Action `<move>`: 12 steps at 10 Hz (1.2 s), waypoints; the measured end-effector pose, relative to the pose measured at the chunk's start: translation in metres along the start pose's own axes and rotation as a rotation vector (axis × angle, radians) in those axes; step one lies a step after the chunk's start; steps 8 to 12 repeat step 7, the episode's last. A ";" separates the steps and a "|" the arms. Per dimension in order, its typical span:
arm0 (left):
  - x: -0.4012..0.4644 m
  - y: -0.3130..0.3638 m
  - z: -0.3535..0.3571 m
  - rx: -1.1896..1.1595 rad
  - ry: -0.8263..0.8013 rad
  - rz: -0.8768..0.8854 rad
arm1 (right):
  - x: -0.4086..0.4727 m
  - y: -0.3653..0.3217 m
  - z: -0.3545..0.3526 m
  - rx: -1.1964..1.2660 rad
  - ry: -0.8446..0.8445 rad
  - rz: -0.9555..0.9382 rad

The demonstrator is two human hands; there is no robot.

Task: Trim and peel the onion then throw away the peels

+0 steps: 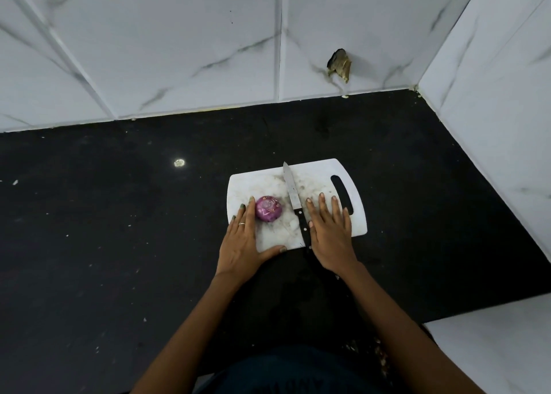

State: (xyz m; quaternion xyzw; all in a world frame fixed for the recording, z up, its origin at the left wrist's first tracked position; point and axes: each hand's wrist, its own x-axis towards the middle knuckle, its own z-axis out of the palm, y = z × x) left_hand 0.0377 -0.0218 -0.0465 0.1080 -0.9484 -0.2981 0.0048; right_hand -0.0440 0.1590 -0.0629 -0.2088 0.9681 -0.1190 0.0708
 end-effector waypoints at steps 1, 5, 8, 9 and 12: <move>0.002 -0.009 -0.009 -0.016 -0.026 0.003 | 0.001 -0.011 0.002 0.008 0.013 0.005; 0.004 -0.006 -0.021 -0.176 -0.061 -0.013 | 0.014 -0.013 -0.016 0.083 0.043 0.053; 0.032 0.009 -0.032 0.076 0.086 0.056 | 0.040 -0.021 -0.043 0.278 0.304 0.008; 0.032 0.009 -0.032 0.076 0.086 0.056 | 0.040 -0.021 -0.043 0.278 0.304 0.008; 0.032 0.009 -0.032 0.076 0.086 0.056 | 0.040 -0.021 -0.043 0.278 0.304 0.008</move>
